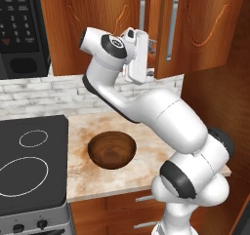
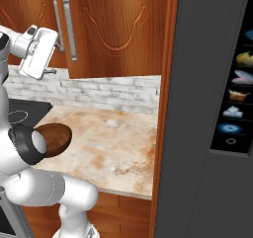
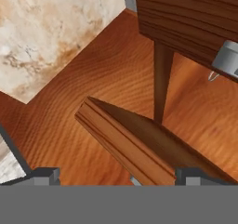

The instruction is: Open the cabinet and setup a tea strainer by placing it in the bowl upright.

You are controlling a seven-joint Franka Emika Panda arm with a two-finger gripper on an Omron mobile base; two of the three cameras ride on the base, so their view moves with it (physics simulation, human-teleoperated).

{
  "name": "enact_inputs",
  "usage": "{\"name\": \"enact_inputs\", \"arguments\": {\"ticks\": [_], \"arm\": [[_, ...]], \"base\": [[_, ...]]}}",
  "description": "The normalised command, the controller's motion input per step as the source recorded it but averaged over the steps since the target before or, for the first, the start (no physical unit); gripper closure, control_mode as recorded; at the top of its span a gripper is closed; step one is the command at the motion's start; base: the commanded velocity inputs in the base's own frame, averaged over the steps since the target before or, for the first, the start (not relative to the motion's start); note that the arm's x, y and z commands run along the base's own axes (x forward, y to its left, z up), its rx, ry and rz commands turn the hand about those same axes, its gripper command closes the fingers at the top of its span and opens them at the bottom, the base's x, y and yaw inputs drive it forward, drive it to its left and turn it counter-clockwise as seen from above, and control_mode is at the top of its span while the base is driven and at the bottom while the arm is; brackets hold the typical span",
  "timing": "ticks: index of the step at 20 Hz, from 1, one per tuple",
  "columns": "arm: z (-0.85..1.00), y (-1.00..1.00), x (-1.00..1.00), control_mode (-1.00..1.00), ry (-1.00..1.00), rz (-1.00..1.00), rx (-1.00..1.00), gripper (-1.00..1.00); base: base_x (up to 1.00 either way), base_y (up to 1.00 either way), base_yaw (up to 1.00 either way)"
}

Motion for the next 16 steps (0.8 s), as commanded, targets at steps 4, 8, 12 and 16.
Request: {"name": "enact_inputs", "arguments": {"ticks": [4, 8, 12, 16], "arm": [[0.00, 0.03, 0.08, -1.00, -0.13, 0.00, -0.05, -1.00], [-0.04, 0.03, 0.17, -1.00, -0.06, 0.02, -0.04, -1.00], [-0.02, 0.00, 0.26, -1.00, 0.00, 0.01, -0.02, -1.00], [0.00, -0.04, 0.16, -1.00, 0.00, 0.00, -0.01, -1.00]], "base": [[0.00, 0.00, 0.00], [0.00, 0.00, 0.00], [0.00, 0.00, 0.00], [0.00, 0.00, 0.00]]}}
